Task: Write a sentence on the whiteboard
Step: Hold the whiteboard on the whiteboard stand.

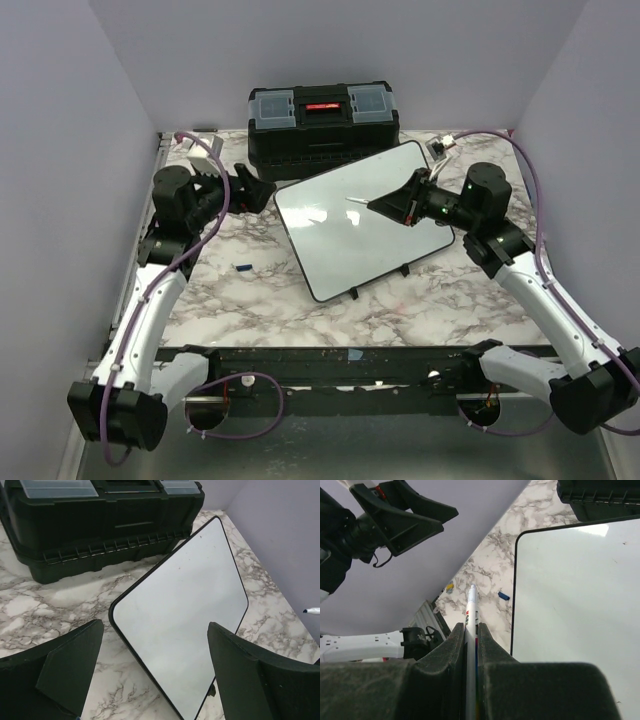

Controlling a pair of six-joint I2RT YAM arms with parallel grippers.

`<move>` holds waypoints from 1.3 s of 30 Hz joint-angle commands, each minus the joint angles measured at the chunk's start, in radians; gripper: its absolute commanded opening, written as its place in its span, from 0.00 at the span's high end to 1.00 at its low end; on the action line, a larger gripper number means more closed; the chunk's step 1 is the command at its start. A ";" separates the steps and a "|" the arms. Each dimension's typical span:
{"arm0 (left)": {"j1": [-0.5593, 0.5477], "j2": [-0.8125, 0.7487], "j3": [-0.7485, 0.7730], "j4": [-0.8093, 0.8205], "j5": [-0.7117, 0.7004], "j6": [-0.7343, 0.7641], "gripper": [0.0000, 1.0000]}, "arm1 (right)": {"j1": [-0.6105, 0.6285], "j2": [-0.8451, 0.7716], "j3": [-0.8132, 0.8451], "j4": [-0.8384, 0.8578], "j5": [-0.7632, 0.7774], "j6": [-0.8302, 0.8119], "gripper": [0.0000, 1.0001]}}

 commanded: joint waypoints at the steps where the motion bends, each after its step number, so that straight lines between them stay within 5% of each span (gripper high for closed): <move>1: -0.002 0.100 0.073 0.011 0.080 0.011 0.14 | 0.002 0.013 0.019 -0.051 0.027 -0.037 0.99; 6: -0.003 0.185 0.113 0.080 0.100 -0.043 0.17 | 0.002 0.022 0.039 -0.085 0.036 -0.050 0.99; 15: -0.003 0.367 0.309 -0.059 0.259 0.108 0.16 | 0.001 0.026 0.078 -0.157 0.060 -0.086 0.99; 27: -0.001 0.518 0.462 -0.273 0.306 0.317 0.16 | 0.002 0.035 0.093 -0.192 0.069 -0.106 0.99; 39: -0.001 0.652 0.577 -0.339 0.336 0.369 0.19 | 0.000 0.011 0.079 -0.223 0.087 -0.106 0.99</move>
